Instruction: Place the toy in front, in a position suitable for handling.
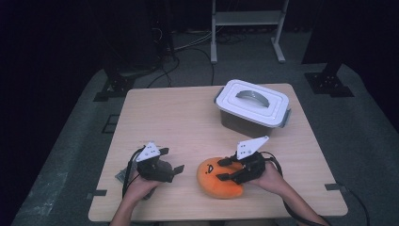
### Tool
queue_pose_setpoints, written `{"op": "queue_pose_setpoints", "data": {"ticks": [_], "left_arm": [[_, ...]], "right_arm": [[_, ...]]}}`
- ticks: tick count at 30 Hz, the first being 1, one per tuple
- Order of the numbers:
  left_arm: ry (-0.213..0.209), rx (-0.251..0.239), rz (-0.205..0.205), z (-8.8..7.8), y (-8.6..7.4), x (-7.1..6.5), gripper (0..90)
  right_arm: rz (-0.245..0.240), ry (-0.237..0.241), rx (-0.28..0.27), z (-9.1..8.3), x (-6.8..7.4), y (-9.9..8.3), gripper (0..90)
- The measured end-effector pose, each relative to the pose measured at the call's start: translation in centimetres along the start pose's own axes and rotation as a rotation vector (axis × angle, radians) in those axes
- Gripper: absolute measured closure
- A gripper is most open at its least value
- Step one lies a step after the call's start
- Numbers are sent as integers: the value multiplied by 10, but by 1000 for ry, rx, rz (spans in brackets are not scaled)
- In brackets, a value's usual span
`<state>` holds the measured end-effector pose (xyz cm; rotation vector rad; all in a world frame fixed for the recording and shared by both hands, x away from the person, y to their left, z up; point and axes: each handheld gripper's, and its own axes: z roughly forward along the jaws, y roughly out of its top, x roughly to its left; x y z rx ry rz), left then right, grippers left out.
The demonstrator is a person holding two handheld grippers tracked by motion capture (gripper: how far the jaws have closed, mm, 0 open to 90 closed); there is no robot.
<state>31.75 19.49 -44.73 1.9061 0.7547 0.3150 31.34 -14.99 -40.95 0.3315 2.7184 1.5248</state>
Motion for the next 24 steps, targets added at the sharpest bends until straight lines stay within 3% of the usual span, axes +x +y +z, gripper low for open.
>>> {"op": "queue_pose_setpoints", "data": {"ticks": [11,18,24], "left_arm": [[-6,-2,7,-3,1,1,44],[-13,-2,17,-7,2,4,60],[-52,4,28,-18,1,10,96]], "right_arm": [[35,-51,-53,-30,4,-22,406],[42,-59,-49,-27,4,-35,399],[35,-57,-76,-22,5,-40,386]]}}
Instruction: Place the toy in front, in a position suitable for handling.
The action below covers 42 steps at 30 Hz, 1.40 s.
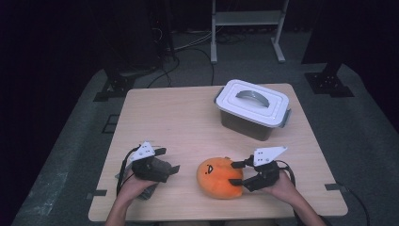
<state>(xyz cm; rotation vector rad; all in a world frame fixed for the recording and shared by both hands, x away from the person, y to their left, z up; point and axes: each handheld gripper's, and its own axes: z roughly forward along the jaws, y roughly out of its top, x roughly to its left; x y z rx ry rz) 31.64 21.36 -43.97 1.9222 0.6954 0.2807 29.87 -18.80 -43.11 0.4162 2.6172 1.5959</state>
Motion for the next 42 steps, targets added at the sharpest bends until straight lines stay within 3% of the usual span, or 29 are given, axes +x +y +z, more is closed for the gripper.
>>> {"op": "queue_pose_setpoints", "data": {"ticks": [4,10,14,20,27,32,35,37,42], "left_arm": [[5,13,8,-7,-3,6,118],[26,75,41,-16,-9,16,174],[21,77,44,-21,-11,20,226],[25,196,105,-10,-19,20,288],[25,224,121,-8,-19,19,376],[65,292,122,-3,-21,20,470],[83,315,130,0,-21,19,487],[98,355,145,5,-23,18,490],[105,363,147,6,-24,20,560]], "right_arm": [[6,4,-12,-1,0,-4,385],[9,7,-17,-1,0,-5,383],[12,7,-20,-1,-1,-6,383],[19,11,-28,-1,-2,-7,382],[22,13,-31,-1,-2,-7,382],[24,13,-31,-1,-2,-7,381],[22,12,-30,-1,-2,-7,380],[22,12,-29,-1,-2,-8,381],[23,13,-30,-2,-2,-8,381]]}}
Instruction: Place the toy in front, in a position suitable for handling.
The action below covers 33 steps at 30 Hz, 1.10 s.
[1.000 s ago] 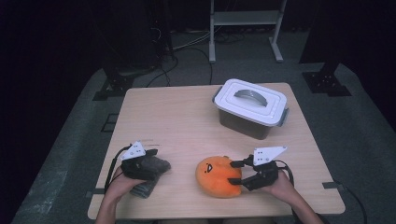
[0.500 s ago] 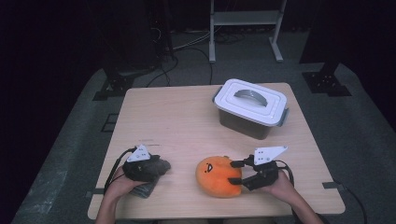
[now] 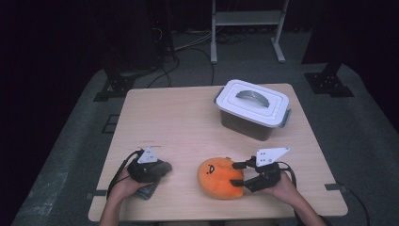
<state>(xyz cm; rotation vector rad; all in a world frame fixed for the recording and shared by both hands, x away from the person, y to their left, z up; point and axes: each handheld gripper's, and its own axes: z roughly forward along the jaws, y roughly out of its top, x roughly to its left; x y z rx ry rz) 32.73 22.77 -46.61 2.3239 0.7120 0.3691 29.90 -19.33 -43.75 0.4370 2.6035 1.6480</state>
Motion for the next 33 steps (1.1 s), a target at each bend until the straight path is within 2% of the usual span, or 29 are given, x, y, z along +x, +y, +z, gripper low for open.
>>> {"op": "queue_pose_setpoints", "data": {"ticks": [6,8,9,12,13,14,17,18,22,24,25,26,27,28,30,31,32,33], "left_arm": [[27,6,9,0,-1,1,674],[31,6,6,-1,-1,2,714],[21,-7,-8,-1,-1,3,728],[19,-9,-8,-3,-2,3,742],[22,-30,-17,-5,0,3,743],[22,-30,-17,-5,0,3,744],[-35,-131,-51,-14,7,2,748],[-35,-131,-51,-14,7,2,748],[-115,-251,-79,-21,18,-4,747],[-169,-281,-44,-20,30,-16,747],[-169,-281,-44,-20,30,-16,746],[-186,-290,-28,-20,36,-21,746],[-226,-310,3,-18,47,-31,746],[-226,-310,3,-18,47,-31,746],[-267,-327,37,-16,59,-41,746],[-303,-336,82,-13,72,-51,746],[-303,-336,82,-13,72,-51,746],[-318,-338,104,-12,78,-56,746]], "right_arm": [[2,1,-2,0,0,0,380],[1,0,-3,0,0,0,380],[1,-1,-4,0,0,0,380],[0,-1,-4,0,0,0,379],[-3,-2,-3,0,0,0,379],[-3,-2,-3,0,0,0,379],[-4,-2,-2,1,0,-1,379],[-5,-2,-1,1,0,-1,379],[-17,-5,4,3,1,-1,379],[-36,-9,11,5,2,0,378],[-36,-9,11,5,2,0,378],[-41,-10,16,6,2,1,378],[-56,-13,23,7,3,2,378],[-56,-13,23,7,3,2,378],[-73,-16,28,9,2,4,377],[-88,-14,34,12,1,6,376],[-88,-14,34,12,1,6,376],[-101,-11,37,13,1,7,376]]}}
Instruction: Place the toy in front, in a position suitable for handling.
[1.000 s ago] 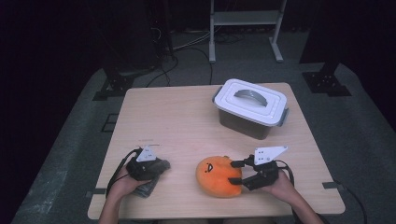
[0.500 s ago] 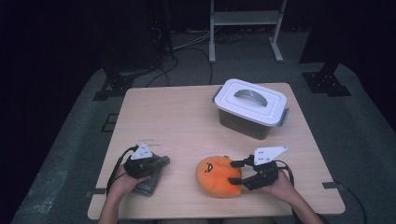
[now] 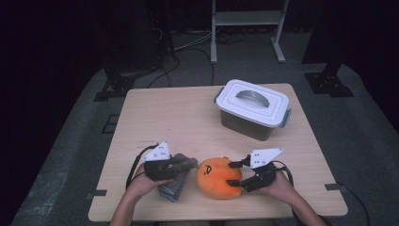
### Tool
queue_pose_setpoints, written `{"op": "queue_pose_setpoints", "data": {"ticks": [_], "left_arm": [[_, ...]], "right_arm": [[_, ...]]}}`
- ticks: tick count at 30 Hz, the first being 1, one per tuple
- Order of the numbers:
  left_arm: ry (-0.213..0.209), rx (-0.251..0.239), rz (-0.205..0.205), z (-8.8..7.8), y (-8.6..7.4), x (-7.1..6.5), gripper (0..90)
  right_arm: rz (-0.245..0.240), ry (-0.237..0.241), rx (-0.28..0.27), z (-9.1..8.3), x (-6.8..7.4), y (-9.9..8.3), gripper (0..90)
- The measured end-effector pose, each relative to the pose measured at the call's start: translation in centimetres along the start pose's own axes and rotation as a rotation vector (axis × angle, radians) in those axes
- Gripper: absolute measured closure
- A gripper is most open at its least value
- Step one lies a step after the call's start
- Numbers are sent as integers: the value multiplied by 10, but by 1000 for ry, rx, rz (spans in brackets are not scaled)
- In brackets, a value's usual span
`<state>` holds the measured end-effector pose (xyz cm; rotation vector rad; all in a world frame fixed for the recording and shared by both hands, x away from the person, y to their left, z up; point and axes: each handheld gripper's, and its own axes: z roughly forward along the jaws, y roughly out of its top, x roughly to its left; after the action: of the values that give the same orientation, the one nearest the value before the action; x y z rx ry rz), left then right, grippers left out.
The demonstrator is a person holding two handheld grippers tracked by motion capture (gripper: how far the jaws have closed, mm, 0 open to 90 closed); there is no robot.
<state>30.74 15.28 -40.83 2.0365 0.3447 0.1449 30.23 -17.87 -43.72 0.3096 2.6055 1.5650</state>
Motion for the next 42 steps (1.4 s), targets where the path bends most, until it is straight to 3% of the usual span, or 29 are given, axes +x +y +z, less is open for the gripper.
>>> {"op": "queue_pose_setpoints", "data": {"ticks": [2,4,7,11,20,22,25,34,42], "left_arm": [[-50,-10,42,13,16,-7,745],[-63,-5,53,17,21,-8,745],[-70,63,88,31,23,-10,740],[-95,43,37,36,10,-5,741],[-61,44,17,30,3,-3,742],[-48,43,6,27,1,-1,741],[-49,35,-10,26,-2,1,740],[-89,42,3,29,2,-5,726],[-92,53,-15,20,-5,5,729]], "right_arm": [[-33,10,10,5,-2,4,376],[-41,14,12,8,-4,6,376],[-47,16,16,14,-8,10,371],[-35,8,27,12,-7,10,365],[-4,-30,30,-6,8,10,346],[8,-29,10,-11,12,9,346],[7,-30,6,-10,12,9,339],[-26,-68,44,3,16,6,335],[-24,-60,57,1,12,2,346]]}}
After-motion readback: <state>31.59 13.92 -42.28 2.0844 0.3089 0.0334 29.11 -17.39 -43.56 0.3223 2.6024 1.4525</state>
